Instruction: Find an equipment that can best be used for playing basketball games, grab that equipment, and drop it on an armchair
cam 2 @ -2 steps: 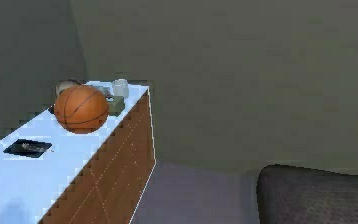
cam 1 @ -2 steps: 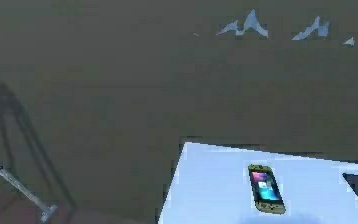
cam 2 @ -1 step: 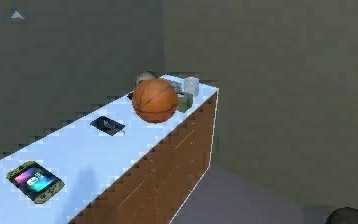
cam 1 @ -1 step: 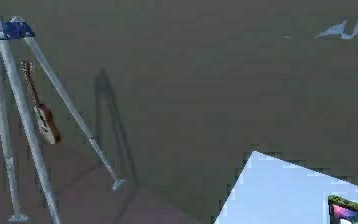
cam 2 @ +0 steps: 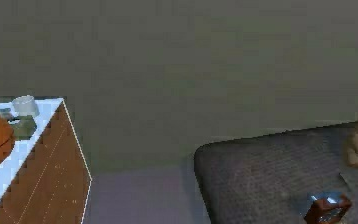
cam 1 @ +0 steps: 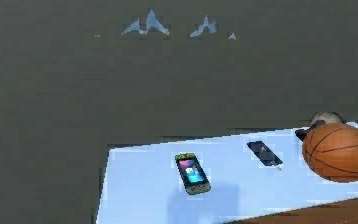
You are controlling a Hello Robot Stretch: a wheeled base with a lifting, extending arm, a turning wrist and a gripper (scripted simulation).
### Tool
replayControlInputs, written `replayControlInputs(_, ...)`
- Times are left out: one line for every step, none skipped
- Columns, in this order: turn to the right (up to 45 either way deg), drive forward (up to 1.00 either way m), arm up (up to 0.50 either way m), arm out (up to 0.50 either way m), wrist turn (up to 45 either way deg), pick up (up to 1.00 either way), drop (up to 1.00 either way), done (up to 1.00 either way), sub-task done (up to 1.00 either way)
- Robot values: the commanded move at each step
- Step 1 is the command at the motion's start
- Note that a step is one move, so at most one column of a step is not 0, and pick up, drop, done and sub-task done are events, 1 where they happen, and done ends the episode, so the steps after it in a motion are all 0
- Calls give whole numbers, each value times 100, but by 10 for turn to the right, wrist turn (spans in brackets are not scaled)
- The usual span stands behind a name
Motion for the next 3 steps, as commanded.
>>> replayControlInputs(450,0,0,0,0,0,0,0,0)
replayControlInputs(0,35,0,0,0,0,0,0,0)
replayControlInputs(-450,0,0,0,0,0,0,0,0)
